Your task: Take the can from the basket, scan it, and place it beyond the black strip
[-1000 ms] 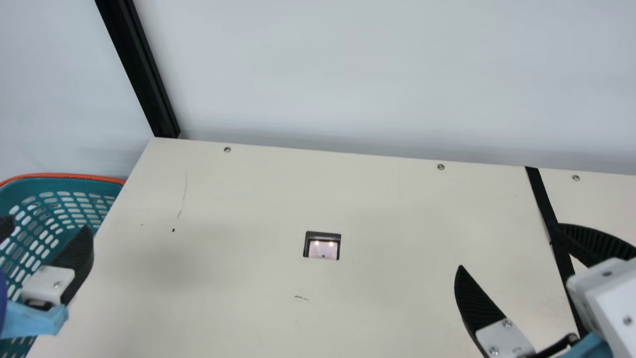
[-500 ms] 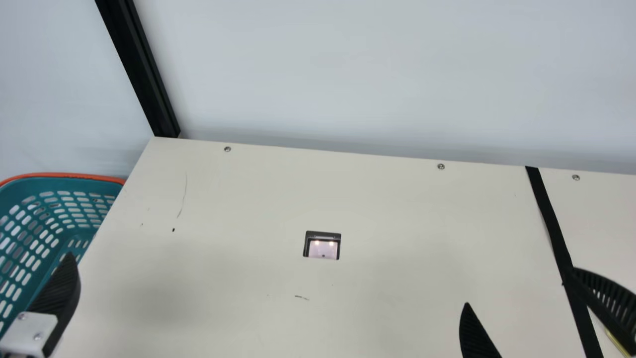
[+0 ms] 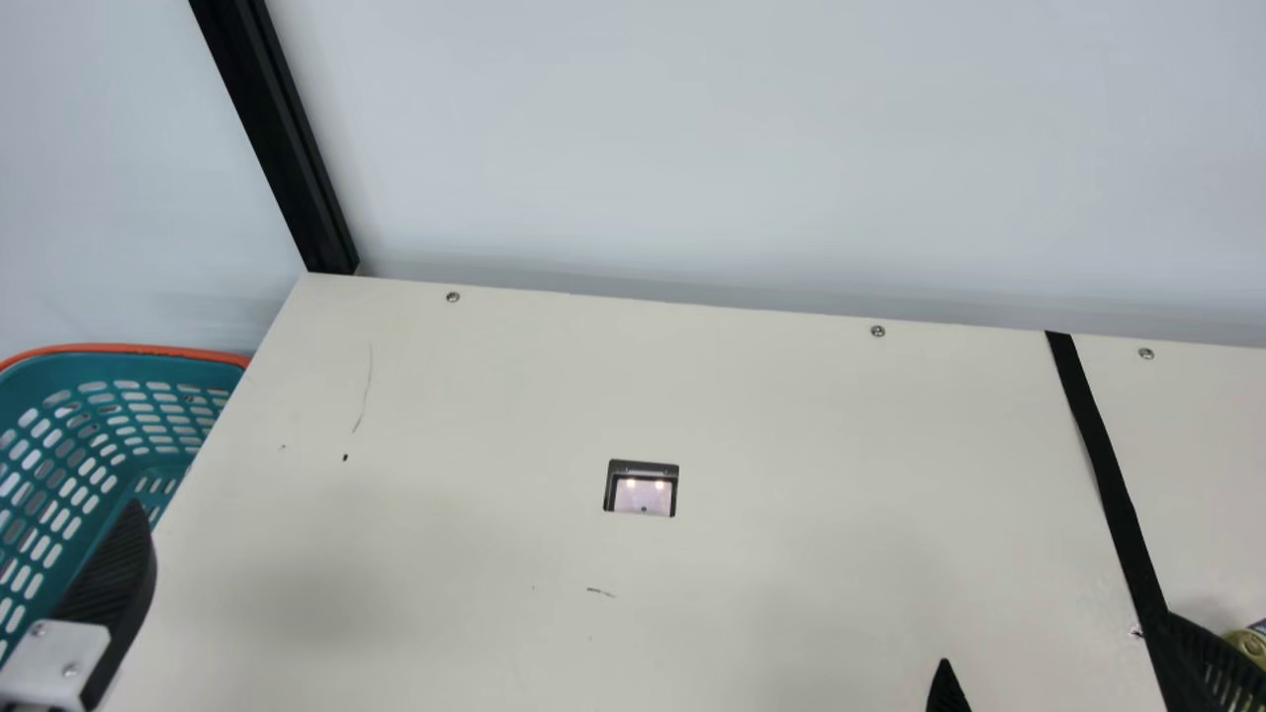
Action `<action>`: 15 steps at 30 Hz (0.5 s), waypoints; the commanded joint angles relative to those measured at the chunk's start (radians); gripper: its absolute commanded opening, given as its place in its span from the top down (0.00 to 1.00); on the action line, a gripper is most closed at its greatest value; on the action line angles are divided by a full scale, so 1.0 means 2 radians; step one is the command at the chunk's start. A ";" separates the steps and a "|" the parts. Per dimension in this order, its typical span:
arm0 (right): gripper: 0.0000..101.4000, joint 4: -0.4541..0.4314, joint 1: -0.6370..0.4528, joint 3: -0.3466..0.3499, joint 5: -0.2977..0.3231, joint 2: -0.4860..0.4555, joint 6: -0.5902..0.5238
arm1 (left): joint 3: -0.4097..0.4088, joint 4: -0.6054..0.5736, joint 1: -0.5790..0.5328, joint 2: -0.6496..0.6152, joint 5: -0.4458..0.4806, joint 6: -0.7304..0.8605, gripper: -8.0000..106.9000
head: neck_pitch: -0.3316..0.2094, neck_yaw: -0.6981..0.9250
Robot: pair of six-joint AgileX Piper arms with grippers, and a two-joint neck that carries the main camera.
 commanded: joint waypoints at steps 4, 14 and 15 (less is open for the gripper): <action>0.00 0.000 0.000 0.000 -0.004 0.000 0.000 | 0.000 0.000 0.000 0.000 0.000 0.000 0.15 | -0.001 0.005; 0.00 0.000 0.000 0.000 -0.005 0.000 0.000 | 0.000 0.000 0.000 0.000 0.000 0.000 0.15 | -0.001 0.005; 0.00 0.000 0.000 0.000 -0.005 0.000 0.000 | 0.000 0.000 0.000 0.000 0.000 0.000 0.15 | -0.001 0.005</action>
